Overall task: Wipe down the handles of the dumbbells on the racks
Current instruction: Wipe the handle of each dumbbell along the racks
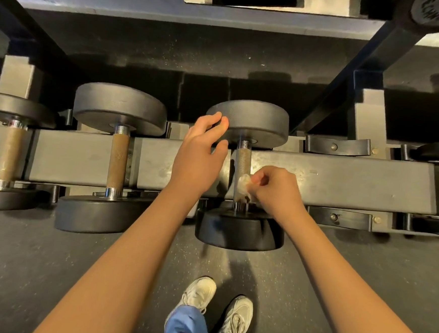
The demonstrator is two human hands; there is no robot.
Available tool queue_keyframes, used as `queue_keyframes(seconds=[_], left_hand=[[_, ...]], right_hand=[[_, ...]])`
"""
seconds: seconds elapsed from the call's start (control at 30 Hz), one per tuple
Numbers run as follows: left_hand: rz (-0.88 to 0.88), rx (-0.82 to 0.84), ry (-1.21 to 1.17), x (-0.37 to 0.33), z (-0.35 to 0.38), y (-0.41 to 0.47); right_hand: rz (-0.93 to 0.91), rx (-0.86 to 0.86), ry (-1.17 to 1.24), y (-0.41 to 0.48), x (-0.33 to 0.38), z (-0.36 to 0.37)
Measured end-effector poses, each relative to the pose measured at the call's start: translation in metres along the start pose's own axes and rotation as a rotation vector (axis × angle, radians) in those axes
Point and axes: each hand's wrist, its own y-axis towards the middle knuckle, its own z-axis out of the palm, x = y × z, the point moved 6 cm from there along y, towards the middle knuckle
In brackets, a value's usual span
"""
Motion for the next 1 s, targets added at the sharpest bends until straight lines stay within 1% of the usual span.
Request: queue_keyframes(seconds=[0.07,0.1,0.23,0.3,0.4,0.47,0.57,0.67,0.77,0.83,1.0], left_hand=[[0.029,-0.022,0.007,0.000,0.000,0.000],[0.041,-0.030,0.006,0.000,0.001,0.000],[0.051,-0.056,0.020,0.002,0.002,-0.001],[0.056,-0.040,0.021,0.002,0.002,-0.002],[0.018,0.061,0.026,0.002,0.000,0.002],[0.040,0.124,0.106,0.004,-0.009,0.001],[0.080,0.133,0.270,0.023,-0.039,-0.011],[0.036,0.123,0.378,0.062,-0.077,-0.033],[-0.085,0.103,0.389,0.102,-0.109,-0.054],[-0.151,0.077,0.334,0.119,-0.124,-0.062],[-0.242,0.019,0.164,0.144,-0.139,-0.060]], right_hand=[[0.000,-0.062,0.064,-0.002,-0.003,-0.002],[0.000,-0.059,0.072,-0.004,-0.006,0.000],[0.030,0.088,-0.030,-0.009,-0.011,0.009],[0.054,0.125,-0.082,-0.009,-0.010,0.010],[0.007,0.053,-0.157,-0.012,0.000,0.006],[-0.051,-0.022,-0.117,-0.018,0.010,0.004],[-0.132,-0.072,-0.085,-0.029,0.026,0.009],[-0.219,-0.070,-0.052,-0.040,0.048,0.026],[-0.244,-0.005,0.011,-0.047,0.066,0.052],[-0.246,0.024,0.042,-0.049,0.077,0.070],[-0.212,0.024,0.192,-0.047,0.101,0.108]])
